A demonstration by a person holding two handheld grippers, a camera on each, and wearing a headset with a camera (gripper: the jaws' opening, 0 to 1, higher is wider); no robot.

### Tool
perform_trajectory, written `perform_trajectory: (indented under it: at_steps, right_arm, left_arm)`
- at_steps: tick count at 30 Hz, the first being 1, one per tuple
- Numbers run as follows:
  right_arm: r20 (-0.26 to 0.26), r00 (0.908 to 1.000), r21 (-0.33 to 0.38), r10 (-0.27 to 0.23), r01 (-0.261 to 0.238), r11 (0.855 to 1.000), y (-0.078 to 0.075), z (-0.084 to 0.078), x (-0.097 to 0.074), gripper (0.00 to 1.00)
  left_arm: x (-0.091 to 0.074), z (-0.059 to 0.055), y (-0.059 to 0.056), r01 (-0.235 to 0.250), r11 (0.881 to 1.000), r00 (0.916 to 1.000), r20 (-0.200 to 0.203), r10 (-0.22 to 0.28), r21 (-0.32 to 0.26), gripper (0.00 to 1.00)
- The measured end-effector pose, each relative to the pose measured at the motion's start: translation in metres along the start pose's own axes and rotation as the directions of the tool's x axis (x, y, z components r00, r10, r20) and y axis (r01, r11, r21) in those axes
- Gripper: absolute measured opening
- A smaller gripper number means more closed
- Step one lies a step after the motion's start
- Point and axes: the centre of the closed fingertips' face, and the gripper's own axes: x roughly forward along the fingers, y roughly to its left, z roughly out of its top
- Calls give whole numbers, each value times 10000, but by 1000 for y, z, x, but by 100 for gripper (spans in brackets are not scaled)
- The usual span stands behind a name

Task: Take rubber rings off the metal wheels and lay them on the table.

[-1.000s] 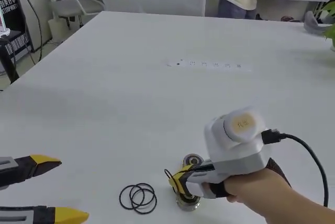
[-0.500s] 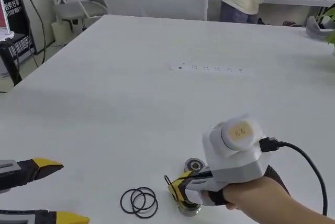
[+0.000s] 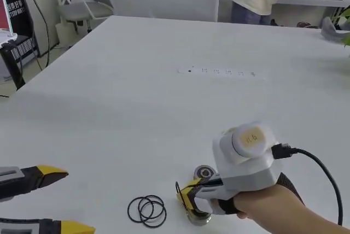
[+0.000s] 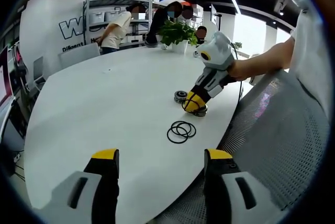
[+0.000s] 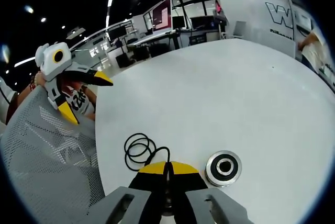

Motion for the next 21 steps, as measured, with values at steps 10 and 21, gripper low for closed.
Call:
perform_trajectory:
  at_steps: [10, 21]
  right_arm:
    - [229, 9996, 51, 188, -190, 9998, 6, 7, 2, 0]
    - [185, 9995, 29, 252, -253, 9997, 8, 6, 3, 0]
  left_arm:
    - [0, 0, 0, 8, 10000, 10000, 2, -8, -8, 64]
    - [1, -1, 0, 3, 10000, 10000, -44, -3, -2, 63]
